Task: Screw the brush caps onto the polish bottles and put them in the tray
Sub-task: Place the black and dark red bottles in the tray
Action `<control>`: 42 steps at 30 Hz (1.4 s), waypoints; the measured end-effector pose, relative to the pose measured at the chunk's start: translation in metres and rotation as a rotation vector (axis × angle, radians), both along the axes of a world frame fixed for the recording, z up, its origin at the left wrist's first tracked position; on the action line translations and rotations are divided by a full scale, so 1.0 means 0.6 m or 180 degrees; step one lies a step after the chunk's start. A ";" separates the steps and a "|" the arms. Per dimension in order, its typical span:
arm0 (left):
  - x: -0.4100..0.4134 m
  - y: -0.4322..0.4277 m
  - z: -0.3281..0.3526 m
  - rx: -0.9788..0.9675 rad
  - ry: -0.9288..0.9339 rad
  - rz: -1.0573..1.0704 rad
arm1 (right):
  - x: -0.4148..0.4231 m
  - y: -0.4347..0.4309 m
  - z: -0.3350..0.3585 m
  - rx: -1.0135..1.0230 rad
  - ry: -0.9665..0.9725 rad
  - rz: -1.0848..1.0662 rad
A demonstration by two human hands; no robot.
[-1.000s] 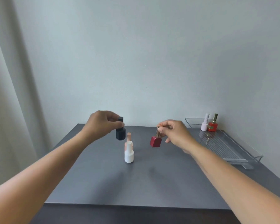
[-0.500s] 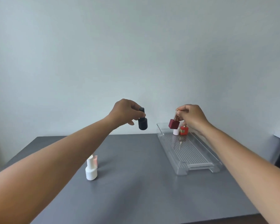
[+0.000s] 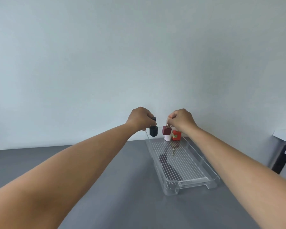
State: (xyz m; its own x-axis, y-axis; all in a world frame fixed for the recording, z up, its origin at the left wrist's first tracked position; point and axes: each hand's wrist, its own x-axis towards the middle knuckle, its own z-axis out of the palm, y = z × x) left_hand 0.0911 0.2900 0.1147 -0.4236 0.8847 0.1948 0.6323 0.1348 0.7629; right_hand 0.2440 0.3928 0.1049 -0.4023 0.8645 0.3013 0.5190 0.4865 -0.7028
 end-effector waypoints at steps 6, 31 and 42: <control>-0.007 0.056 -0.035 -0.0280 0.0400 0.0130 | -0.025 0.033 -0.031 0.0111 -0.0378 -0.0051; -0.025 0.080 -0.073 -0.0363 0.0690 0.0276 | -0.056 0.036 -0.074 0.0720 -0.0938 -0.0137; -0.035 0.051 -0.051 -0.0207 0.0653 0.0256 | -0.050 0.021 -0.061 0.0779 -0.0950 -0.0175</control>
